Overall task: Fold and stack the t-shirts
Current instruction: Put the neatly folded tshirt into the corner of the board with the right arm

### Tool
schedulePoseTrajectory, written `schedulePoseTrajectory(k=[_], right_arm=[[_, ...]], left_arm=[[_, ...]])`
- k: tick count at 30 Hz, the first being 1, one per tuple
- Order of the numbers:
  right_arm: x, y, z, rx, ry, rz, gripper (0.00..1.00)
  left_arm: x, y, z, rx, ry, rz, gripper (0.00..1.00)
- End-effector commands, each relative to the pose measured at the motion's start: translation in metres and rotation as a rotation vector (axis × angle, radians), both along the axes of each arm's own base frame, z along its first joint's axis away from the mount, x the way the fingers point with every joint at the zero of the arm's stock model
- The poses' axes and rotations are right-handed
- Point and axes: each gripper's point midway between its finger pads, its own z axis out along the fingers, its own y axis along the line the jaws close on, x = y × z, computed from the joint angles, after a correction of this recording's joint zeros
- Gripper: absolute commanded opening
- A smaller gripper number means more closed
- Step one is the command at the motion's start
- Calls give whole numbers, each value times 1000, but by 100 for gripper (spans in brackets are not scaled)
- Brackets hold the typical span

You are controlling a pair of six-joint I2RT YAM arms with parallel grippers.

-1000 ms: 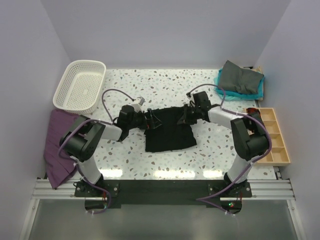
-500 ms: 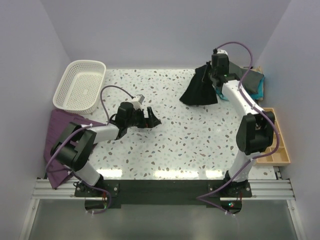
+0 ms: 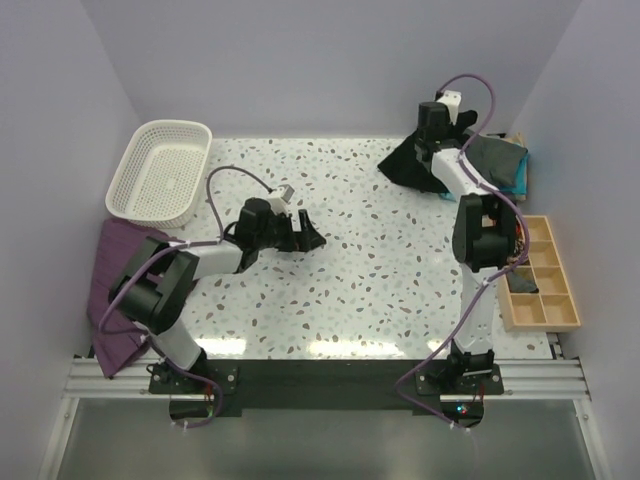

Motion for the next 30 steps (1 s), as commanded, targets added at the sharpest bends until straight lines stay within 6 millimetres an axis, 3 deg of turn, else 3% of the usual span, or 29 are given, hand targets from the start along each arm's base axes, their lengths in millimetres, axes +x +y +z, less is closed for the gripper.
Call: schedulePoseTrajectory(k=[1, 3, 4, 5, 8, 10, 11, 13, 14, 16, 17, 19, 20, 23, 26, 27, 28, 30], right_arm=[[20, -61, 37, -54, -166, -139, 0], [27, -80, 38, -25, -205, -133, 0], [33, -75, 37, 0, -216, -99, 0], [31, -96, 39, 9, -228, -122, 0], [27, -129, 46, 44, -284, -143, 0], [29, -131, 50, 93, -321, -93, 0], [27, -141, 50, 108, -330, -94, 0], [28, -143, 64, 152, -397, -61, 0], [22, -153, 57, 168, -396, -74, 0], [23, -152, 64, 225, -436, -24, 0], [18, -157, 58, 232, -432, -35, 0], [15, -158, 73, 263, -485, -10, 0], [6, -168, 66, 287, -491, -25, 0], [-4, -191, 70, 313, -522, -92, 0], [-1, -195, 53, 307, -474, -83, 0], [0, -193, 48, 309, -462, -74, 9], [-1, -192, 47, 315, -455, -72, 31], [1, -189, 39, 335, -440, -56, 61]], left_arm=[[15, -13, 11, -19, -28, -32, 99], [17, -13, 6, -11, -12, -34, 99], [18, -14, 7, -13, -14, -36, 99], [19, -15, 5, -11, -10, -34, 99], [23, -18, -3, -14, 11, -36, 99], [26, -21, -2, -26, 11, -39, 99], [26, -23, -5, -32, 23, -42, 99], [29, -25, -4, -39, 22, -45, 98], [29, -26, -6, -37, 27, -48, 98], [30, -26, -5, -39, 24, -49, 98], [30, -26, -6, -36, 26, -46, 98], [30, -26, -8, -34, 34, -45, 98], [30, -26, -9, -31, 35, -46, 98], [29, -26, -11, -26, 41, -45, 98], [28, -25, -16, -26, 50, -49, 98], [28, -26, -18, -27, 54, -50, 98], [27, -26, -21, -26, 62, -52, 98], [26, -27, -21, -33, 65, -59, 98]])
